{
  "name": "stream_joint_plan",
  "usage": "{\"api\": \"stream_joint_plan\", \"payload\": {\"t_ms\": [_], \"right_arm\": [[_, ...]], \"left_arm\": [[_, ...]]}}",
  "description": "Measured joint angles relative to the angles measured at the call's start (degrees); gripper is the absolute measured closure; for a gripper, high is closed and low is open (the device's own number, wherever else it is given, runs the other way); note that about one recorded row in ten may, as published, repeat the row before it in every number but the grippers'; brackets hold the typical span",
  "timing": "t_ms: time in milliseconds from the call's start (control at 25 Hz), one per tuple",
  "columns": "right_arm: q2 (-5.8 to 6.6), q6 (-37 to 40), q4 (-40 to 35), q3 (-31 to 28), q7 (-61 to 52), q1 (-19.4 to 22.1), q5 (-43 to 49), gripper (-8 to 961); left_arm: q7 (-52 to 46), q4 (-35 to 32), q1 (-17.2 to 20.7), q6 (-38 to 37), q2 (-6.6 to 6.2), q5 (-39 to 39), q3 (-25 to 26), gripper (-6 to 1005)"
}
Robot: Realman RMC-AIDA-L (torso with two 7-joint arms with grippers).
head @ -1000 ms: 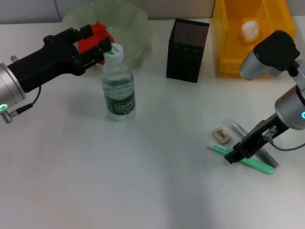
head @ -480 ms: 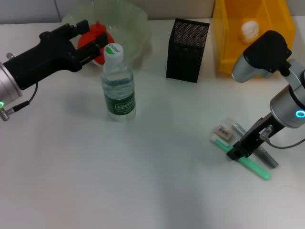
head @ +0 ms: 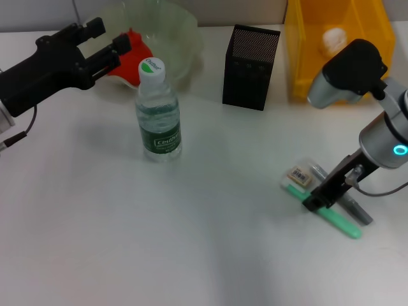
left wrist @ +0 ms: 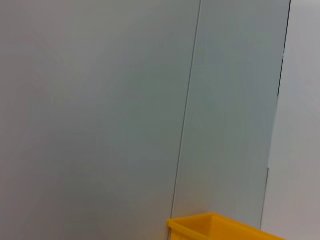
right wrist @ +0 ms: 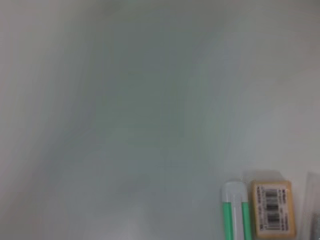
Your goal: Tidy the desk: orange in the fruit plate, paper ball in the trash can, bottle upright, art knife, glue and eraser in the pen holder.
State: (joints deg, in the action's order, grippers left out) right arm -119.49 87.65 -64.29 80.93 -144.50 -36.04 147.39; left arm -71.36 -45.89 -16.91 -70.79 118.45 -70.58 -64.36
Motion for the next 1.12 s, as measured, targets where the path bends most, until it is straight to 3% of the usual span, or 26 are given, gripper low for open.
{"api": "stream_joint_plan", "payload": {"t_ms": [120, 160, 240, 280, 320, 440, 480, 600, 680, 840, 1120], "right_arm": [[0.13, 1.27, -1.49, -2.18, 1.21, 0.62, -1.72, 786], [0.17, 2.81, -2.30, -5.32, 2.74, 0.98, -3.65, 785], [0.30, 6.18, -2.72, -12.91, 6.68, 1.29, -8.17, 783], [0.52, 9.87, -1.07, -21.24, 11.36, 1.28, -13.48, 782], [0.52, 9.87, -1.07, -21.24, 11.36, 1.28, -13.48, 782], [1.61, 13.31, 4.66, -32.87, 18.50, 1.32, -22.04, 779], [2.42, 13.28, 10.62, -38.35, 25.02, 1.76, -29.53, 778], [2.34, 11.36, 16.78, -42.26, 33.68, 2.60, -37.24, 776], [0.77, 6.70, 25.42, -44.78, 49.71, 3.85, -49.03, 774], [0.10, 0.50, 30.56, -43.70, 59.53, 3.44, -54.46, 771], [-0.01, -11.72, 41.50, -43.43, 77.14, -1.71, -62.97, 766]], "left_arm": [[0.00, 0.00, 0.18, -0.60, -0.05, 0.01, 0.85, 388], [0.00, 0.00, 0.26, -0.95, -0.06, 0.01, 1.47, 388], [0.00, 0.09, 0.28, -1.21, -0.07, 0.02, 2.07, 389], [0.00, 0.17, 0.28, -1.27, -0.06, 0.01, 2.27, 389], [0.02, 0.25, 0.29, -1.31, -0.06, 0.01, 2.44, 388], [0.09, 0.31, 0.30, -1.30, -0.07, 0.02, 2.50, 387], [0.40, 0.37, 0.30, -1.31, -0.06, 0.01, 2.51, 388], [0.87, 0.55, 0.25, -1.30, 0.02, 0.01, 2.66, 389], [1.35, 1.51, -0.07, -1.66, 0.12, 0.01, 2.75, 389], [1.45, 2.28, -0.11, -3.20, 0.12, 0.45, 2.76, 389], [3.49, 5.19, 0.29, -5.93, 0.08, 2.86, 3.25, 388]]}}
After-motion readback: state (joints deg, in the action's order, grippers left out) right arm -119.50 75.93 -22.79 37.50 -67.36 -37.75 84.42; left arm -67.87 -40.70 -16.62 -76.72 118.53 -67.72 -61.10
